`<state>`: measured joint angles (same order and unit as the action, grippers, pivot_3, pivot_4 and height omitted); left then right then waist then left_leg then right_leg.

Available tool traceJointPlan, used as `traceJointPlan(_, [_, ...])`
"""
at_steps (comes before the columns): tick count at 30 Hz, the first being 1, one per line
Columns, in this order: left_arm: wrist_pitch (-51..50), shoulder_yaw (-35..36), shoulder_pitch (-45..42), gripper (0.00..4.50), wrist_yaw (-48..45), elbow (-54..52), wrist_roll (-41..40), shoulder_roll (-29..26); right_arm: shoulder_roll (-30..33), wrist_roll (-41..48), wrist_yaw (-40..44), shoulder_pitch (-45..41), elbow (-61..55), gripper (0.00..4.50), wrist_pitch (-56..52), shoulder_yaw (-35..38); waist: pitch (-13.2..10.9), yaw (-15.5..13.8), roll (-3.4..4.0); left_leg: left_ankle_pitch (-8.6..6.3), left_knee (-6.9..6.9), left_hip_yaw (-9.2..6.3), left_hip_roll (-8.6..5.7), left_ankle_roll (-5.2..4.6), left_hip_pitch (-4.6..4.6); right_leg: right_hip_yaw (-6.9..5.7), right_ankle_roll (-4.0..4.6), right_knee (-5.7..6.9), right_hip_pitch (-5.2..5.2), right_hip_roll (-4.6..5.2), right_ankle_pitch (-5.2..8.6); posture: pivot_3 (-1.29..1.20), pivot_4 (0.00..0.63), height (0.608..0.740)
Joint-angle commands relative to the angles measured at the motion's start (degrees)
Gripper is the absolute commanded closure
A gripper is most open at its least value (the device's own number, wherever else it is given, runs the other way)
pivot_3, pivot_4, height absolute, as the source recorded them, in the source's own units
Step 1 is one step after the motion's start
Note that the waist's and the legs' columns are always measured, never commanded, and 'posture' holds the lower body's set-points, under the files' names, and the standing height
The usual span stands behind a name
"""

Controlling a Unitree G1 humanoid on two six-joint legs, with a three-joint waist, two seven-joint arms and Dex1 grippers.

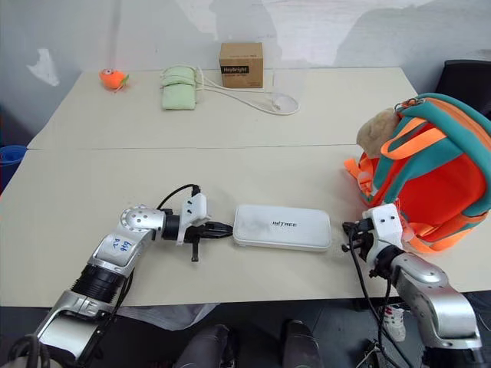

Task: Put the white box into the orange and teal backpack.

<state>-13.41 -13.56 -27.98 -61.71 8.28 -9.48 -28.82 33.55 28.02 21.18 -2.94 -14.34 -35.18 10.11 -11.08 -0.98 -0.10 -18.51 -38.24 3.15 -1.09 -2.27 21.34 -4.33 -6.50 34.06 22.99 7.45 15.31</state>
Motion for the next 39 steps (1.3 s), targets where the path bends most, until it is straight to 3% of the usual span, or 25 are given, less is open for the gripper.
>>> traceJointPlan(1, [-2.53, 1.48, 0.55, 4.47, 0.01, -3.97, -2.16, -0.2, -0.83, -0.67, 0.21, -1.85, -0.3, 4.5, -0.46, -0.2, 0.0, -0.05, 0.01, 0.01, 0.0, -0.01, 0.0, 0.01, 0.02, 0.05, 0.0, 0.0, 0.02, 0.01, 0.0, 0.0, 0.15, 0.74])
traceJointPlan(5, [-10.08, 3.77, 0.95, 4.47, 0.03, -3.62, -4.4, -2.46, -0.6, -1.38, 0.63, -1.48, -0.6, 4.5, -0.85, 0.54, 0.0, -0.22, 0.01, 0.0, 0.03, -0.06, 0.0, 0.03, 0.1, 0.1, 0.02, 0.0, 0.08, 0.0, 0.01, 0.0, 0.15, 0.74])
traceJointPlan(8, [-28.52, 9.07, -1.44, 3.86, 1.16, -1.71, -12.22, -2.88, -0.07, -2.62, 1.0, -0.77, -0.69, 4.5, -0.58, 0.82, 0.0, -0.3, 0.0, -0.01, 0.01, -0.05, -0.02, -0.01, 0.14, 0.01, 0.01, 0.14, 0.09, -0.01, 0.01, 0.0, 0.15, 0.74])
traceJointPlan(14, [-62.79, 17.61, -7.57, 1.98, 1.43, -0.81, -28.4, -3.11, -0.07, -3.56, 1.99, -0.37, -1.3, 4.5, -0.55, 0.08, 0.0, -0.27, 0.0, 0.02, -0.07, -0.05, -0.1, -0.08, 0.17, -0.19, -0.02, 0.27, 0.08, -0.07, -0.01, 0.0, 0.15, 0.74])
traceJointPlan(17, [-68.93, 16.27, -7.66, 1.01, 4.14, -2.02, -29.52, -2.73, -0.42, -4.01, 2.53, -0.56, -1.75, 4.5, -0.23, -0.43, 0.0, -0.15, 0.0, 0.02, -0.05, -0.02, -0.12, -0.08, 0.11, -0.17, -0.04, 0.33, 0.08, -0.15, -0.01, 0.0, 0.15, 0.74])
traceJointPlan(20, [-67.58, 10.89, -6.74, 0.1, 6.39, -2.47, -27.33, -2.05, -1.05, -4.51, 2.51, -1.25, -1.7, 4.5, -0.04, -1.07, 0.0, -0.15, 0.0, 0.05, -0.05, -0.01, -0.11, -0.01, 0.09, -0.12, -0.04, 0.35, 0.08, -0.16, -0.01, 0.0, 0.15, 0.74])
traceJointPlan(24, [-64.91, 6.49, -8.19, 0.1, 10.41, 2.36, -24.37, 2.83, -3.32, -3.1, 2.74, -2.85, -1.99, 4.5, -0.94, -1.63, 0.02, -0.41, -0.02, 0.1, -0.05, -0.01, -0.12, 0.08, -0.08, -0.06, -0.02, 0.28, -0.02, -0.04, 0.0, 0.0, 0.15, 0.74])
traceJointPlan(30, [-63.62, 10.4, -14.98, 0.1, 17.43, 12.9, -23.29, 13.16, -4.73, -2.55, 5.35, -2.95, -4.22, 4.5, -2.1, -3.95, 0.03, -0.76, -0.01, 0.22, -0.06, -0.32, -0.24, 0.33, -0.17, 0.02, -0.01, 0.01, -0.35, 0.12, -0.25, 0.0, 0.15, 0.74])
traceJointPlan(33, [-64.12, 12.41, -16.73, 0.1, 17.76, 14.98, -24.05, 14.06, -5.38, -2.8, 5.23, -1.75, -5.17, 4.5, -2.0, -4.05, 0.05, -0.57, -0.05, 0.27, -0.06, -0.33, -0.28, 0.28, -0.16, -0.01, -0.06, -0.07, -0.39, 0.1, -0.35, 0.0, 0.15, 0.74])
traceJointPlan(36, [-65.53, 14.78, -17.18, 0.67, 16.72, 14.77, -26.02, 13.46, -5.73, -3.12, 5.04, -0.46, -5.71, 4.5, -1.65, -3.5, 0.05, -0.36, -0.05, 0.29, -0.02, -0.32, -0.24, 0.35, -0.16, -0.03, -0.06, -0.07, -0.36, 0.07, -0.35, 0.0, 0.15, 0.74])
traceJointPlan(39, [-66.57, 14.5, -16.17, 1.63, 14.8, 12.3, -27.29, 11.41, -5.64, -3.5, 4.34, 1.12, -6.73, 4.5, -1.51, -2.27, 0.04, -0.18, -0.05, 0.4, 0.07, -0.24, -0.2, 0.3, -0.06, -0.09, -0.05, -0.03, -0.18, -0.01, -0.34, 0.0, 0.15, 0.74])
